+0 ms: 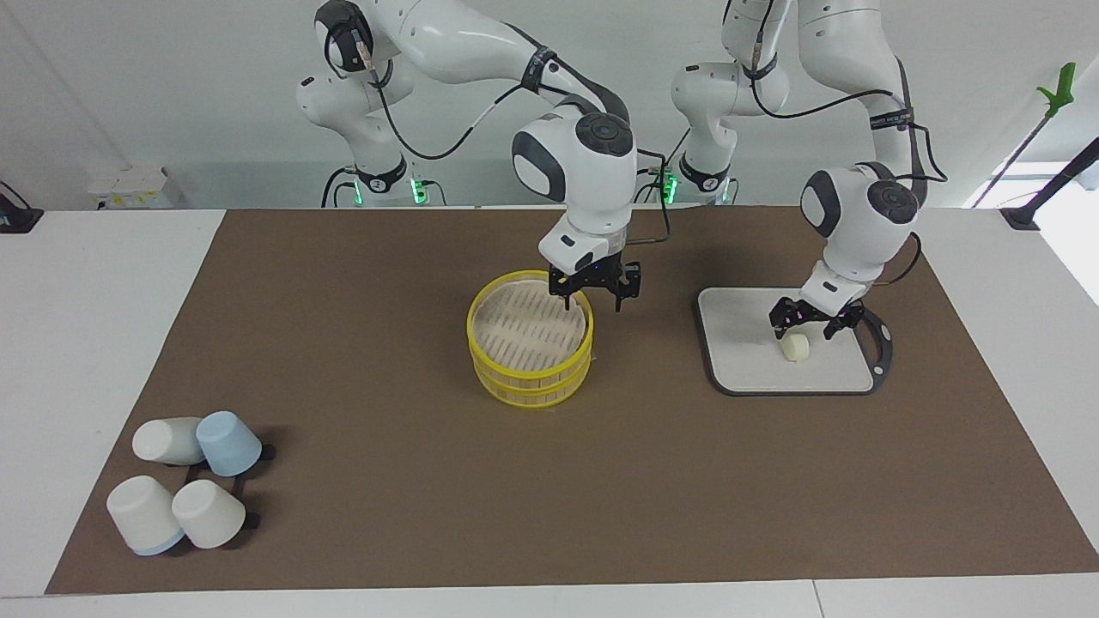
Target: Place bun in steamer
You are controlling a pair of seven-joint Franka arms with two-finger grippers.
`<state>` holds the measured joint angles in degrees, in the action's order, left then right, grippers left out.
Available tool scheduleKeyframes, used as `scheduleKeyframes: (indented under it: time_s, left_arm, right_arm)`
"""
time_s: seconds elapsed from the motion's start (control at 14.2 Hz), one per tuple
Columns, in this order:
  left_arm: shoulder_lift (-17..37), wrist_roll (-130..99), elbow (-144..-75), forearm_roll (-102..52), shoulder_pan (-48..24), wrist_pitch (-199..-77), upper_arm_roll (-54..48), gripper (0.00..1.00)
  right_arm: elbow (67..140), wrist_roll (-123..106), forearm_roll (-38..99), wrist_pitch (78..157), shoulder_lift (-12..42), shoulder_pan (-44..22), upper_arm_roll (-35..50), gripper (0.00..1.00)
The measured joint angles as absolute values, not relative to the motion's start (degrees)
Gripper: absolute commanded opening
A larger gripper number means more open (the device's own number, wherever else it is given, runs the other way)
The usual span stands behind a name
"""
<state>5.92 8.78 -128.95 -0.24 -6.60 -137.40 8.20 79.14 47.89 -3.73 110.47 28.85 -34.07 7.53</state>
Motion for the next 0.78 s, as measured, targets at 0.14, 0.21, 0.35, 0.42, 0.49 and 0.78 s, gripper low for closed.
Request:
scheduleKeyframes:
  time_s: [0.14,0.21,0.35,0.42,0.49,0.78]
  left_arm:
    - [7.0,8.8,-129.1,-0.8,-6.6,-139.0,8.0,1.0]
    - [7.6,8.7,-129.1,-1.4,-6.6,-139.6,7.9,1.0]
    - [8.3,8.7,-129.1,-2.0,-6.6,-140.0,7.8,0.97]
    - [8.3,8.7,-129.1,-2.1,-6.6,-140.0,7.8,0.93]
    - [8.3,8.7,-129.1,-2.1,-6.6,-140.0,7.8,0.83]
    - [8.3,8.7,-129.1,-2.1,-6.6,-140.0,7.7,0.32]
  right_arm:
    - [80.0,47.9,-3.7,111.5,29.2,-34.1,7.5,0.86]
    - [80.6,47.9,-3.7,111.9,29.2,-34.1,7.5,0.85]
    - [81.3,47.9,-3.8,112.4,29.2,-34.1,7.5,0.84]
    - [81.5,47.9,-4.2,112.4,29.2,-34.1,7.5,0.83]
    - [81.6,47.9,-4.6,112.4,29.2,-34.1,7.5,0.78]
    - [82.1,47.9,-5.4,112.5,29.6,-34.3,7.5,0.61]
